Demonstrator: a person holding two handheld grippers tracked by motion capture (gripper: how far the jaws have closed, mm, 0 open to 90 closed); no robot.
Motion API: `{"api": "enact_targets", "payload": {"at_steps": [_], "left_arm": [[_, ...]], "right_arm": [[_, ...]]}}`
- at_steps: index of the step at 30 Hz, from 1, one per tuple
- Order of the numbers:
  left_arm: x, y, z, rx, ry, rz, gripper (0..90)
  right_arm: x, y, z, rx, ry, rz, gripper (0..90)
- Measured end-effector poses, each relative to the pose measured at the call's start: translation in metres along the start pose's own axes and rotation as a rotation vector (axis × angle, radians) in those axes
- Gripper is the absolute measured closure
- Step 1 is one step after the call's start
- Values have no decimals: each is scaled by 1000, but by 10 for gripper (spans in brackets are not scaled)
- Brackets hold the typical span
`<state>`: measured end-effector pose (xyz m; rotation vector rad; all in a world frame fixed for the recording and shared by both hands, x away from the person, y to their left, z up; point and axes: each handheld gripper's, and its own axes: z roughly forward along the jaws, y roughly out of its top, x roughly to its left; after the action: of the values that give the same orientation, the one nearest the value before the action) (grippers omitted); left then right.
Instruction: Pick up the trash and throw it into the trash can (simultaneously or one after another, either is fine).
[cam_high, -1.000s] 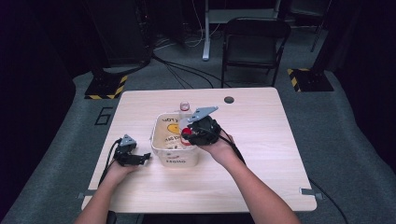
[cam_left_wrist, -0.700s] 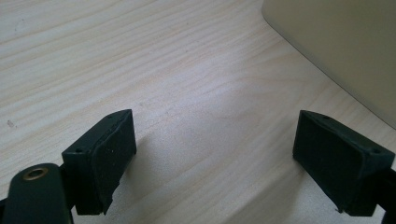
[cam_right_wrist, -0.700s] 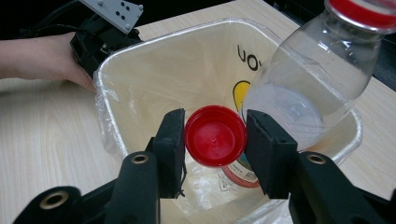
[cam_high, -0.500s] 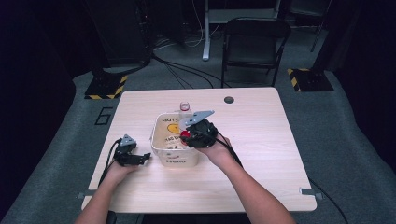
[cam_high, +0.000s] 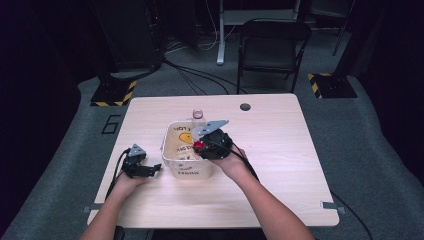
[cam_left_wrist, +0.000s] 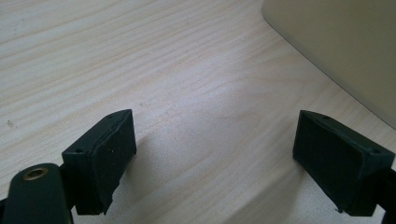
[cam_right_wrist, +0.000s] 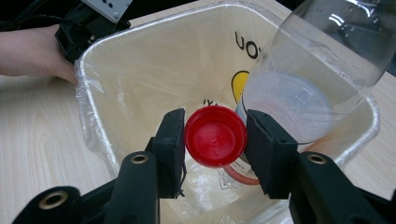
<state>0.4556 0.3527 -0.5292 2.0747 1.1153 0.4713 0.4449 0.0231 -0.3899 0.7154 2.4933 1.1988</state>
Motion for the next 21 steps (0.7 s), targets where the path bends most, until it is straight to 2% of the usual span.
{"api": "enact_targets", "payload": {"at_steps": [6,14,20,21], "left_arm": [[0,0,0,0,0,2,129],[0,0,0,0,-1,-1,129],[0,0,0,0,0,0,129],[0,0,0,0,1,2,129]], "right_arm": [[-2,-3,0,5,-13,22,535],[-1,-4,-4,-13,-30,23,495],[-3,-6,-14,-24,-53,21,439],[-8,-8,-21,-32,-73,23,397]]}}
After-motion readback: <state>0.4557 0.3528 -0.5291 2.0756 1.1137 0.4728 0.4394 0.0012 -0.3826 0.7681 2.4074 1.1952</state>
